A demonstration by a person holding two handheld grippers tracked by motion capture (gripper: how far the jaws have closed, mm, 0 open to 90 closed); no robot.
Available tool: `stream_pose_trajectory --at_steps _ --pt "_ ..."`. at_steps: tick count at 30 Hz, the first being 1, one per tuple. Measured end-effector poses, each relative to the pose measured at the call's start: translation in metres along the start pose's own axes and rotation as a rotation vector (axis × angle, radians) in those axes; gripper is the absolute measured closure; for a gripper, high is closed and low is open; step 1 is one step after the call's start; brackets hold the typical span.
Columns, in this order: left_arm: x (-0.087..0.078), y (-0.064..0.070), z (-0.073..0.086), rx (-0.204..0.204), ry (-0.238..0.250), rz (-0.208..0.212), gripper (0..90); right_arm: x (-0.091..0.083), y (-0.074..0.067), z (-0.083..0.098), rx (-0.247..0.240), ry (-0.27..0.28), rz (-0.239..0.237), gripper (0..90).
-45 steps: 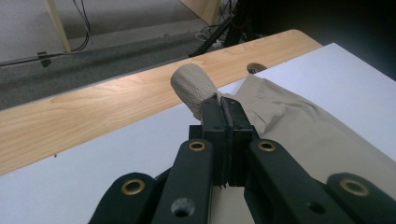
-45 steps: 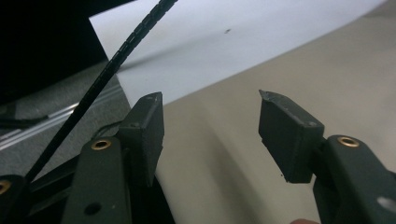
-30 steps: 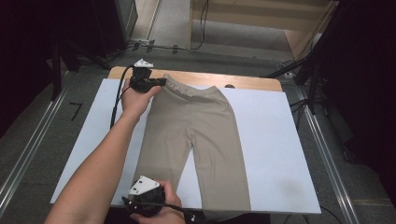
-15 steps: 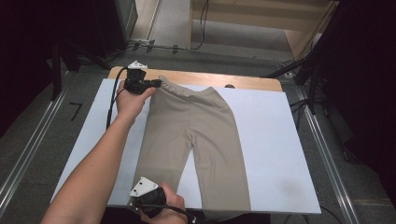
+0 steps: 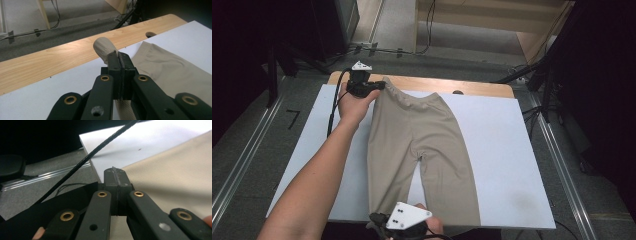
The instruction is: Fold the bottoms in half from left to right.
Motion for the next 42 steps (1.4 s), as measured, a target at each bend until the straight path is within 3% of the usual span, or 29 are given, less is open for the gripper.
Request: stream_pose_trajectory --at_steps 5,10,13,16,18,22,28,31,36,37,38,39,40,41,42 --pt "0.005 0.011 -0.005 0.033 -0.008 -0.003 89.9 -0.037 0.007 0.016 0.017 0.040 0.055 88.5" --pt "0.015 0.026 -0.012 0.080 -0.033 0.000 90.0 -0.067 0.028 0.049 0.089 0.042 0.112 88.5" --pt "0.024 0.037 -0.017 0.099 -0.035 0.004 90.0 -0.081 0.041 0.071 0.124 0.019 0.175 88.5" --pt "0.035 0.048 -0.020 0.093 -0.038 0.016 90.0 -0.094 0.050 0.090 0.145 0.003 0.232 88.5" --pt "0.043 0.054 -0.022 0.084 -0.045 0.028 90.0 -0.103 0.054 0.098 0.150 -0.012 0.294 88.5" --pt "0.060 0.069 -0.025 0.068 -0.049 0.034 90.0 -0.118 0.059 0.110 0.204 -0.013 0.332 88.5" --pt "0.083 0.091 -0.030 0.102 -0.081 0.048 90.0 -0.132 0.062 0.121 0.236 -0.022 0.355 88.5" --pt "0.094 0.099 -0.035 0.097 -0.100 0.060 90.0 -0.138 0.061 0.125 0.218 -0.058 0.421 88.4" --pt "0.118 0.113 -0.041 0.114 -0.133 0.075 90.0 -0.150 0.068 0.135 0.267 -0.070 0.487 88.4" --pt "0.121 0.115 -0.041 0.112 -0.105 0.096 89.5 -0.152 0.069 0.137 0.271 -0.071 0.510 88.3" --pt "0.124 0.117 -0.042 0.089 -0.070 0.106 80.4 -0.154 0.071 0.140 0.282 -0.069 0.535 87.8" --pt "0.126 0.118 -0.044 0.062 -0.056 0.105 63.6 -0.156 0.074 0.144 0.310 -0.063 0.560 86.4" --pt "0.126 0.117 -0.045 0.030 -0.049 0.130 46.7 -0.159 0.077 0.148 0.347 -0.059 0.577 79.7" --pt "0.123 0.116 -0.046 0.011 -0.041 0.162 34.8 -0.160 0.079 0.151 0.378 -0.055 0.602 67.7" --pt "0.119 0.114 -0.046 0.006 -0.033 0.164 27.4 -0.161 0.081 0.152 0.402 -0.056 0.622 58.5"
Point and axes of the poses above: each handheld gripper's, and its own axes: x roughly forward along the jaws, z roughly out of its underside, y roughly to its right, the point moved 2 cm from there along x, roughly forward along the jaws, and after that the axes turned 2 degrees about x, right-handed, at the moved point
